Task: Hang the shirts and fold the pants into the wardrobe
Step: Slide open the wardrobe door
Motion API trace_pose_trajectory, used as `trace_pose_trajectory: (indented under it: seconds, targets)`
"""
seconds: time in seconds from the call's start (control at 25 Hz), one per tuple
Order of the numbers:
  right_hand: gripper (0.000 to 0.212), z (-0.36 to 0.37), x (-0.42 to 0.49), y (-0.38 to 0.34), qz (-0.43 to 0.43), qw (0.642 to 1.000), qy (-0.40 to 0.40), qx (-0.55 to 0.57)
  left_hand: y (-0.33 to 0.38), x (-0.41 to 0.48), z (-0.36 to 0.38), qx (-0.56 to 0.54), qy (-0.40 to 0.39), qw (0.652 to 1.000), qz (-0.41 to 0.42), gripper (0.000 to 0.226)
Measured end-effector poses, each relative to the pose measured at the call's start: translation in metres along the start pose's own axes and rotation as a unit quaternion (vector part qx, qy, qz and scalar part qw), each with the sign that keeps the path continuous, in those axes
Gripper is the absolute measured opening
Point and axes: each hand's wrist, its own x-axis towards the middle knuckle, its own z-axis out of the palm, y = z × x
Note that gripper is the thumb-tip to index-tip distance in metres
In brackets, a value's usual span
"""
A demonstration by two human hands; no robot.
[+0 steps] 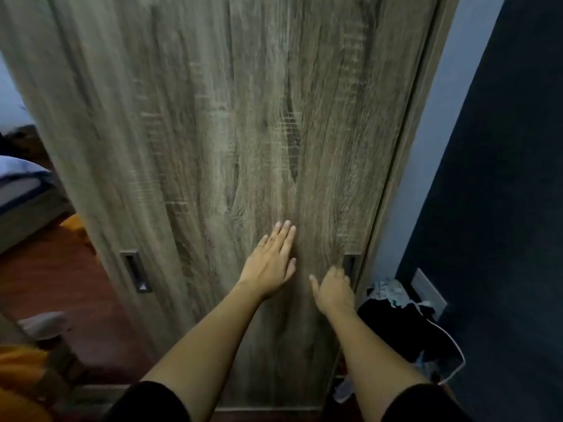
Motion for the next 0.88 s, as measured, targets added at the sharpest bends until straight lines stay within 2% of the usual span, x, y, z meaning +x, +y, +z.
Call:
trace_pose_trajectory:
  seconds: [0.2,0.44,0.6,0.64,0.88]
  targets:
    - [0.083,0.021,0.040,0.021,0.098,0.993,0.052,0.046,0.000,0.047,0.037,0.103,0.151,0.981,0.064,0.061]
    - [0.067,0.036,0.060,0.019,0.137,0.982,0.078,0.101,-0.010,0.070,0.059,0.139,0.203,0.967,0.070,0.056]
    - [0.070,0.041,0.060,0.013,0.149,0.979,0.096,0.103,-0.019,0.068,0.063,0.174,0.230,0.954,0.084,0.055]
    - [0.071,0.043,0.058,0.011,0.147,0.979,0.097,0.103,-0.022,0.066,0.061,0.169,0.214,0.959,0.077,0.054]
    - [0.073,0.055,0.046,-0.018,0.125,0.981,0.098,0.113,-0.057,0.050,0.055,0.179,0.238,0.951,0.083,0.053]
